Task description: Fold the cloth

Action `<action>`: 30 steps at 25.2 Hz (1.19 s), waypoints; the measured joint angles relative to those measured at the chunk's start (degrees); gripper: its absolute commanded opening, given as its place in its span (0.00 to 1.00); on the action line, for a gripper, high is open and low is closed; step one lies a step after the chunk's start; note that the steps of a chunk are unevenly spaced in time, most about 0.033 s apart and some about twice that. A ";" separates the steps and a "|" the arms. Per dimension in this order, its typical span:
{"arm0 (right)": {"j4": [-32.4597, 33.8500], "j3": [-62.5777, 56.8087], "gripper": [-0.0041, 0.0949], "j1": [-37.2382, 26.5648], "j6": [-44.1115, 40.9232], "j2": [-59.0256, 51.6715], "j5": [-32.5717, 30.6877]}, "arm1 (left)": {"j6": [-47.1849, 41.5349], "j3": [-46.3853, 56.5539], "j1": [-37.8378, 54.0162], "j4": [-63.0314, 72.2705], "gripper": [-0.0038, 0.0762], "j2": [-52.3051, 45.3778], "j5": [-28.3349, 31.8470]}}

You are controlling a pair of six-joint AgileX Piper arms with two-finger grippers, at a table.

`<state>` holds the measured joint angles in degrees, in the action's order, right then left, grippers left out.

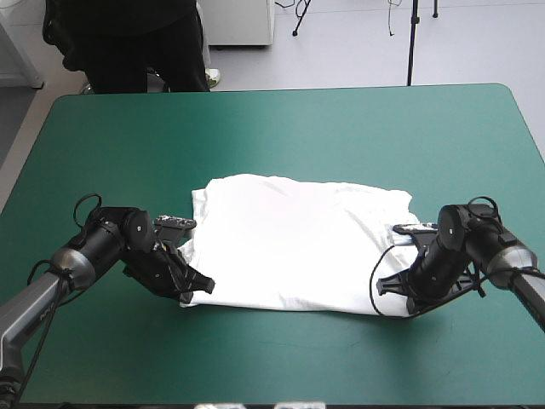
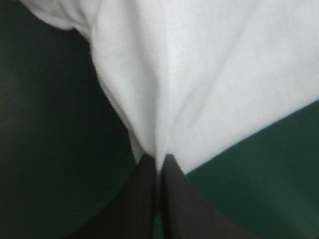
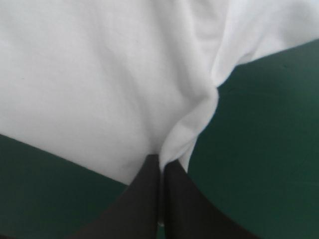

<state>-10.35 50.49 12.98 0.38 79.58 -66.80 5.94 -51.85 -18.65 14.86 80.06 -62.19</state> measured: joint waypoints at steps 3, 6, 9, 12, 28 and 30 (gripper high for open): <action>0.00 -2.29 0.12 0.00 0.72 -2.08 0.49 | 0.18 1.13 0.00 0.22 0.09 -0.39 0.56; 0.00 -2.50 0.31 0.00 1.87 -2.20 1.03 | 0.90 1.23 0.00 0.16 0.26 -0.39 1.15; 0.12 -2.22 0.53 0.00 2.43 -2.20 0.94 | 1.15 1.23 0.00 0.04 0.48 -0.39 1.28; 0.26 -0.12 0.70 0.00 2.69 -2.26 -0.44 | 1.15 1.23 0.00 -0.37 0.68 -0.39 0.93; 24.71 16.80 0.65 -3.89 -10.32 -8.61 0.54 | 0.03 -31.88 0.00 -0.47 0.72 -10.27 -9.28; 20.23 13.99 0.64 -6.25 -8.35 -5.96 3.21 | 0.03 -33.47 0.00 -0.34 0.72 -10.28 -9.63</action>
<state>9.89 64.48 6.73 -7.97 73.61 -63.59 5.97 -85.32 -18.65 14.51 69.78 -71.82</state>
